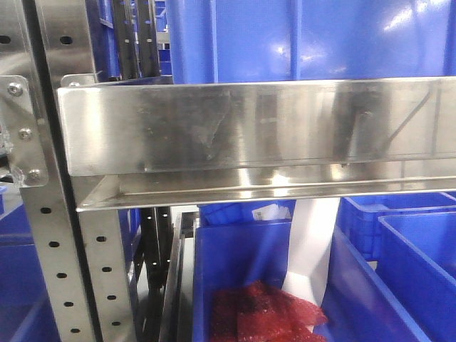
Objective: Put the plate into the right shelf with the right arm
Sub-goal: 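Lower the held plate into the blue bin and open the right gripper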
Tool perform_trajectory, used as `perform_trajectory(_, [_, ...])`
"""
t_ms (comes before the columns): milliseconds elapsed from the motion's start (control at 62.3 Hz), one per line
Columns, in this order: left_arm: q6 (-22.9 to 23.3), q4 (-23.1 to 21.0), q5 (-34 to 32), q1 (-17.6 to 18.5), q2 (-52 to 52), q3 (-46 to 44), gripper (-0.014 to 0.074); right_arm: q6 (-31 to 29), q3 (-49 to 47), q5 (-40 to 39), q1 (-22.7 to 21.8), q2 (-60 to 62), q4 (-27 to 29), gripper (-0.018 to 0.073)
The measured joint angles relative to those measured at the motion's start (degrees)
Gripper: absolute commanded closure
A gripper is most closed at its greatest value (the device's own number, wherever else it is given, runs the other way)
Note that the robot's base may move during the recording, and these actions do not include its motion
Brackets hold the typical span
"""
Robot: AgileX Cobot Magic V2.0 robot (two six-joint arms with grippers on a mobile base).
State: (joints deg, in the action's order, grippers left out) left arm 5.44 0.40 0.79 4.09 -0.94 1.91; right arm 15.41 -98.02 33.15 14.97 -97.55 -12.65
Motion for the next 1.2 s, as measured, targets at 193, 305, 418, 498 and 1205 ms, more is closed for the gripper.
perform_trajectory(193, [0.00, 0.00, 0.00, 0.00, 0.00, 0.00, 0.0643, 0.00, -0.13, 0.34, 0.00, 0.01, 0.00, 0.0242])
perform_trajectory(305, [0.00, 0.00, 0.00, 0.00, 0.00, 0.00, 0.0643, 0.00, -0.13, 1.43, 0.00, 0.01, 0.00, 0.0047])
perform_trajectory(418, [0.00, 0.00, 0.00, 0.00, 0.00, 0.00, 0.0643, 0.00, -0.13, 2.59, 0.00, 0.14, 0.00, -0.0021])
perform_trajectory(498, [0.00, 0.00, 0.00, 0.00, 0.00, 0.00, 0.0643, 0.00, -0.13, 3.44, 0.00, 1.14, 0.00, -0.0015])
perform_trajectory(1205, [0.00, 0.00, 0.00, 0.00, 0.00, 0.00, 0.0643, -4.06, 23.18, 8.15, 0.00, 42.11, 0.00, 0.0535])
